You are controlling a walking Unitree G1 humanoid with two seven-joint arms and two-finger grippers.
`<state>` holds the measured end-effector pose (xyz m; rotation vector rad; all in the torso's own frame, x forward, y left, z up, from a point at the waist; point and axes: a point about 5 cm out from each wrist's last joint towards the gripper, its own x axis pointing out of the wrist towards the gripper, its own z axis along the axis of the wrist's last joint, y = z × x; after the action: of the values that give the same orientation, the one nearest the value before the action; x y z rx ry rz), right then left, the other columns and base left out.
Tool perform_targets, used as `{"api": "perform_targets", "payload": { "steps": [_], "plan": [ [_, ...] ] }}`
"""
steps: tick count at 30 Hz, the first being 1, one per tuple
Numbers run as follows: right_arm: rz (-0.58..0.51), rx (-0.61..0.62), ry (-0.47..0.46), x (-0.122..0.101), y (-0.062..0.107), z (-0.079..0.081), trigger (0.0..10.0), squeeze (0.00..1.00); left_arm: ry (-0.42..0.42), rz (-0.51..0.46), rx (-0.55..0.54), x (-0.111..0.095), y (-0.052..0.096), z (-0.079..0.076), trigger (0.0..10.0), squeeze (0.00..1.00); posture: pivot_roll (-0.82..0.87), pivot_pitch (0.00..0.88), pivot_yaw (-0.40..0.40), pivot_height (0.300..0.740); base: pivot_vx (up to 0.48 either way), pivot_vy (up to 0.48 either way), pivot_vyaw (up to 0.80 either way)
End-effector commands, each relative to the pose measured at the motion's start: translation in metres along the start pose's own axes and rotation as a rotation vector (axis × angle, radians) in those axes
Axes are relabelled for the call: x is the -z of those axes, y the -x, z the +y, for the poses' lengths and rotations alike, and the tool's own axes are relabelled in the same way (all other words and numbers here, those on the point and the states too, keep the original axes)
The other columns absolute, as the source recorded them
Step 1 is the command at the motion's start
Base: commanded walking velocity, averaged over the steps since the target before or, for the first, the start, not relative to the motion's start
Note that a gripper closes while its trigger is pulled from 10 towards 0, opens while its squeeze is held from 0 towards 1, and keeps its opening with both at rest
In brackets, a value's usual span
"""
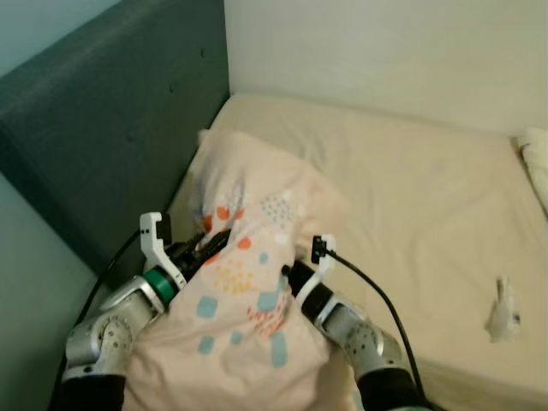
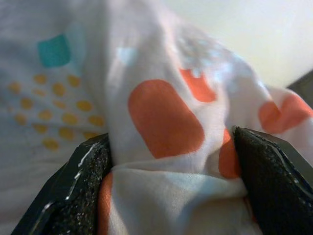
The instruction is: Clean up the room
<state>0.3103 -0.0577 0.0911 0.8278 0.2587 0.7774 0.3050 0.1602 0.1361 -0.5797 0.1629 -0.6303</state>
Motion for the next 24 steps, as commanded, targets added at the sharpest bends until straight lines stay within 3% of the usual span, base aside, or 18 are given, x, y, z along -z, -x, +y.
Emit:
{"api": "perform_targets", "payload": {
  "steps": [1, 24],
  "plan": [
    [-0.021, -0.126, -0.025, 0.0043, -0.0226, 0.0283, 10.0, 0.00, 0.031, 0.056, 0.075, 0.0153, -0.0071, -0.0106, 10.0, 0.00, 0.25, 0.064, 0.055, 0.740, 0.000, 0.000, 0.00],
    [-0.057, -0.064, -0.024, 0.0010, -0.0230, 0.0225, 10.0, 0.00, -0.013, 0.053, 0.035, 0.0106, -0.0077, -0.0047, 10.0, 0.00, 0.25, 0.075, 0.059, 0.740, 0.000, 0.000, 0.00]
  ]
}}
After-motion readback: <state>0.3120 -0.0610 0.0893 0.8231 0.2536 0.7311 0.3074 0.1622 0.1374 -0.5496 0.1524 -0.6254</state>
